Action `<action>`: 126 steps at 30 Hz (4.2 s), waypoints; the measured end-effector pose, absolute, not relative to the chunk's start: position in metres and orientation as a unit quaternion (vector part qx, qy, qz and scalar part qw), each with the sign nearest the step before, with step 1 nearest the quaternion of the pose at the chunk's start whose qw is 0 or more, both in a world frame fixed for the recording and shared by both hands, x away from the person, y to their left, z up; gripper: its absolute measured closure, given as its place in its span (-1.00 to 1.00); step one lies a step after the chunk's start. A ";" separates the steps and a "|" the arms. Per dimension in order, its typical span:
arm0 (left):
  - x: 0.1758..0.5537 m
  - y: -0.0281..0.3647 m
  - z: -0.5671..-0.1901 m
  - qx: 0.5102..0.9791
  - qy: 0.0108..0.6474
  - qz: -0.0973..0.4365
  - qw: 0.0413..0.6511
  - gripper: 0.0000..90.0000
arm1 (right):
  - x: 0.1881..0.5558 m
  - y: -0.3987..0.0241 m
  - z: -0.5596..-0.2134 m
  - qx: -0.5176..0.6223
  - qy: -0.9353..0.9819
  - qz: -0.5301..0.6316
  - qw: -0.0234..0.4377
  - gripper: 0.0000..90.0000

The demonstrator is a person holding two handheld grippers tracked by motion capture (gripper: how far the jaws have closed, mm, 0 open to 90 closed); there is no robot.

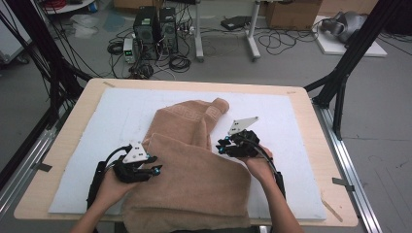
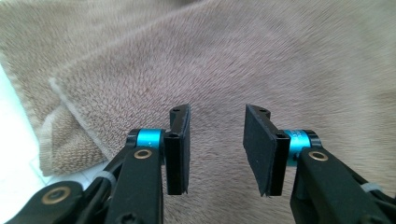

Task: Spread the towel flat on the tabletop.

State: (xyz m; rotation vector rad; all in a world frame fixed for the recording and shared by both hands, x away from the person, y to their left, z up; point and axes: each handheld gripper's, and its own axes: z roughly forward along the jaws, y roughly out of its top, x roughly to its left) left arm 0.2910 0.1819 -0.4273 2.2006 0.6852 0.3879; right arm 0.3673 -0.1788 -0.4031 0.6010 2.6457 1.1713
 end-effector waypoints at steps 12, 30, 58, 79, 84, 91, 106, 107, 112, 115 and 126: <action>0.281 0.188 -0.438 0.882 0.262 0.137 0.367 0.92 | 0.385 -0.163 -0.428 0.221 0.897 0.380 0.039 0.58; 0.213 0.220 -0.419 0.882 0.230 0.105 0.397 0.92 | 0.293 -0.173 -0.418 0.146 0.923 0.356 -0.015 0.89; 0.281 0.193 -0.442 0.866 0.292 0.129 0.385 0.69 | 0.330 -0.176 -0.428 0.175 0.924 0.339 -0.009 0.89; 0.236 0.204 -0.422 0.865 0.252 0.094 0.424 0.89 | 0.273 -0.231 -0.394 0.185 0.917 0.353 0.033 0.88; 0.243 0.208 -0.405 0.851 0.254 0.096 0.450 0.63 | 0.281 -0.230 -0.384 0.188 0.905 0.379 0.051 0.67; 0.273 0.201 -0.385 0.829 0.264 0.139 0.473 0.42 | 0.324 -0.215 -0.389 0.201 0.903 0.371 0.078 0.60; 0.345 0.195 -0.434 0.858 0.343 0.095 0.370 0.37 | 0.365 -0.185 -0.433 0.236 0.911 0.333 0.060 0.58; 0.344 0.194 -0.434 0.858 0.340 0.090 0.374 0.44 | 0.366 -0.186 -0.433 0.239 0.909 0.335 0.057 0.66; 0.338 0.189 -0.431 0.871 0.316 0.105 0.361 0.89 | 0.366 -0.189 -0.431 0.235 0.912 0.332 0.050 0.93; 0.335 0.192 -0.427 0.870 0.317 0.105 0.363 0.91 | 0.363 -0.193 -0.428 0.235 0.913 0.327 0.056 0.94; 0.308 0.202 -0.420 0.865 0.303 0.107 0.386 0.92 | 0.330 -0.244 -0.412 0.260 0.902 0.332 0.086 0.94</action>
